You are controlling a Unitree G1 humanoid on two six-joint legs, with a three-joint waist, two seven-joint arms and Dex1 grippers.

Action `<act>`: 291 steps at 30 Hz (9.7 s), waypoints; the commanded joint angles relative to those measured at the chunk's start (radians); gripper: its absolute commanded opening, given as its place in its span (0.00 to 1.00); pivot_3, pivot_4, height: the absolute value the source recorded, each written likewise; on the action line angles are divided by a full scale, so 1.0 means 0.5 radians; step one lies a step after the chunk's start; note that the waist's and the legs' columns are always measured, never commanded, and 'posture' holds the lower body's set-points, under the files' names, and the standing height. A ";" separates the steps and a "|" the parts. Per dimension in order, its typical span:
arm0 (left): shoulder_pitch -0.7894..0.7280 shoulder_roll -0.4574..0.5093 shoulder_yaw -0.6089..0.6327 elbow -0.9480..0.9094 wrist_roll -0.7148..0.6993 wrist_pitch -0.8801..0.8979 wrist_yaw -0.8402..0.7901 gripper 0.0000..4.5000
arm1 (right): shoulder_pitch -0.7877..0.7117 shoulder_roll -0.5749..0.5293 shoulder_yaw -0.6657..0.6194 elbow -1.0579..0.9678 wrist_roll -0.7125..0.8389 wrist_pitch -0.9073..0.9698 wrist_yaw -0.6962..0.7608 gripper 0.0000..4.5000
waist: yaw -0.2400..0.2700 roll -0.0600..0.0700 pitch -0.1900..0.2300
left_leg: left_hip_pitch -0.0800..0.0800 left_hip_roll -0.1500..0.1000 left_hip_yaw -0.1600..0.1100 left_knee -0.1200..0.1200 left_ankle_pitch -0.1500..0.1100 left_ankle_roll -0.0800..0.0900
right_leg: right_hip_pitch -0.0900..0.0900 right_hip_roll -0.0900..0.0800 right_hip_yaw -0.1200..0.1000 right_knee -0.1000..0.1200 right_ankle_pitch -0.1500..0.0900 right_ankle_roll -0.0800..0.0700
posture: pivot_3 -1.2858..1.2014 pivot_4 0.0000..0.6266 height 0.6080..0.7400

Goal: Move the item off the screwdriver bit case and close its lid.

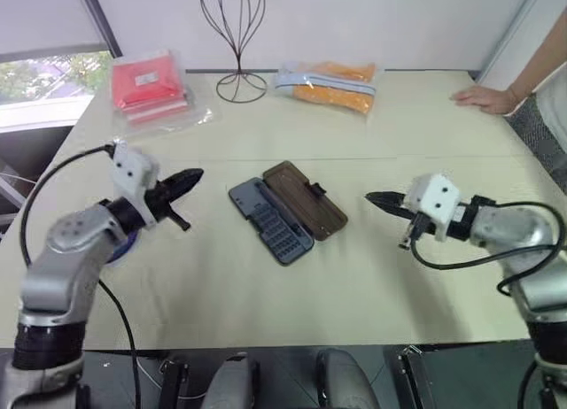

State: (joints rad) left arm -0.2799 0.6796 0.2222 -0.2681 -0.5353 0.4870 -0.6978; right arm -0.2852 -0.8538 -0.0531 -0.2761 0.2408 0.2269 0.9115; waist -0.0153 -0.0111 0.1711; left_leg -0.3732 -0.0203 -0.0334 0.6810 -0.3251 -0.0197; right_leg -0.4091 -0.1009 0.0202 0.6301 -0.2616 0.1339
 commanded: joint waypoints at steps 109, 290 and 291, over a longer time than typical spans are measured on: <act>-0.031 -0.102 -0.069 -0.061 0.092 0.062 0.066 0.00 | -0.689 0.194 0.839 0.875 -0.644 -0.839 0.378 0.01 | 0.000 -0.001 0.002 | -0.006 -0.002 0.003 0.000 0.006 -0.012 | -0.008 -0.003 0.000 0.000 0.000 0.000 | 0.52 0.24 1.00; -0.500 -0.158 -0.692 0.741 0.161 0.268 -1.198 0.00 | -0.468 -0.012 0.026 -0.199 -0.364 0.549 0.223 0.99 | 0.003 0.002 0.001 | -0.005 -0.001 0.000 0.003 0.000 0.000 | -0.004 -0.002 -0.003 0.002 0.000 0.000 | 0.52 0.24 1.00; -0.492 -0.127 -0.699 0.696 0.142 0.292 -1.233 0.00 | -0.458 -0.028 0.011 -0.197 -0.351 0.565 0.216 0.99 | 0.003 0.002 0.001 | -0.005 -0.001 0.000 0.003 0.000 0.000 | -0.004 -0.002 -0.003 0.002 0.000 0.000 | 0.52 0.24 1.00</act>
State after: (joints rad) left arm -0.5238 0.5946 -0.1350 0.1361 -0.4294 0.6173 -1.2786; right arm -0.5072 -0.8503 -0.0048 -0.3458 0.0423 0.4981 1.0266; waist -0.0139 -0.0099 0.1716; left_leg -0.3757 -0.0209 -0.0332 0.6823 -0.3249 -0.0199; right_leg -0.4110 -0.1017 0.0187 0.6309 -0.2615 0.1341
